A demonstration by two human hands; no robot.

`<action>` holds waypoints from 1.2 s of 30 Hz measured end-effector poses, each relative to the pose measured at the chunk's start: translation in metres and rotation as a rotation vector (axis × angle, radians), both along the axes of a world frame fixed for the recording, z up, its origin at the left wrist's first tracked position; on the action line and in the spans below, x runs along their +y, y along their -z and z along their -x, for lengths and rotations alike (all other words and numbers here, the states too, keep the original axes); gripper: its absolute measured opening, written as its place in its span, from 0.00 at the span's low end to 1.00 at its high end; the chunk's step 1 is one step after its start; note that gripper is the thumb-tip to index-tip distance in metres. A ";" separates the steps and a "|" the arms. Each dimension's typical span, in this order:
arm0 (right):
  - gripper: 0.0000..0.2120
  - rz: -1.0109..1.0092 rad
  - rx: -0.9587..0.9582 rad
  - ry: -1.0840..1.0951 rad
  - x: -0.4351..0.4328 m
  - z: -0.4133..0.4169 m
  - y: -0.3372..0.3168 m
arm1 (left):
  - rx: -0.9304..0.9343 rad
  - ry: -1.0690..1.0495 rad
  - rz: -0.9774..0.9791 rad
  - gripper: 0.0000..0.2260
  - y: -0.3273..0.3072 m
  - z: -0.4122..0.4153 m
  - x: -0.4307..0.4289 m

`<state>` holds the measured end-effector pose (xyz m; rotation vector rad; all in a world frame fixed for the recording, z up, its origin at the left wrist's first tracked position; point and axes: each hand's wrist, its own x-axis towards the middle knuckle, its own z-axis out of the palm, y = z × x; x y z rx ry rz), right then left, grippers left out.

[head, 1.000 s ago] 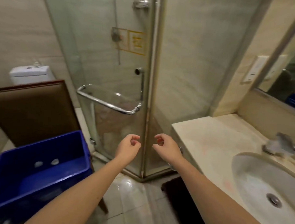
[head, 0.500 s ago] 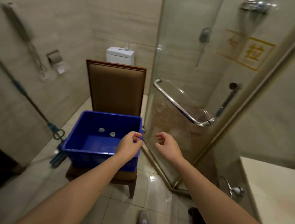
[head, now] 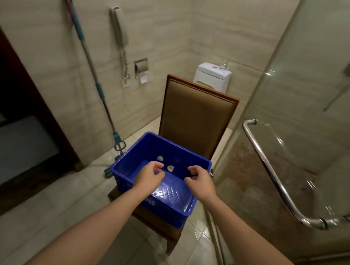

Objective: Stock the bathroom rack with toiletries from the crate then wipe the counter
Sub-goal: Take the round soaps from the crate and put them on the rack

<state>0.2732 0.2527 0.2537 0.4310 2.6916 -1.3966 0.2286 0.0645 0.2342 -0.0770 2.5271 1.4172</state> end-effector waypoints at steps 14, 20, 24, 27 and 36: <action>0.18 0.179 -0.105 -0.003 0.003 0.074 0.048 | -0.091 -0.043 0.059 0.10 0.023 0.065 -0.009; 0.16 0.203 -0.162 0.114 -0.009 0.120 0.083 | -0.157 0.061 0.108 0.09 0.053 0.128 -0.014; 0.16 0.224 -0.237 0.232 -0.023 0.154 0.110 | -0.207 0.165 0.136 0.08 0.075 0.183 -0.021; 0.15 0.242 -0.310 0.335 -0.037 0.178 0.130 | -0.263 0.238 0.161 0.08 0.096 0.222 -0.028; 0.16 0.289 -0.445 0.614 -0.065 0.233 0.203 | -0.442 0.273 0.174 0.09 0.188 0.300 -0.035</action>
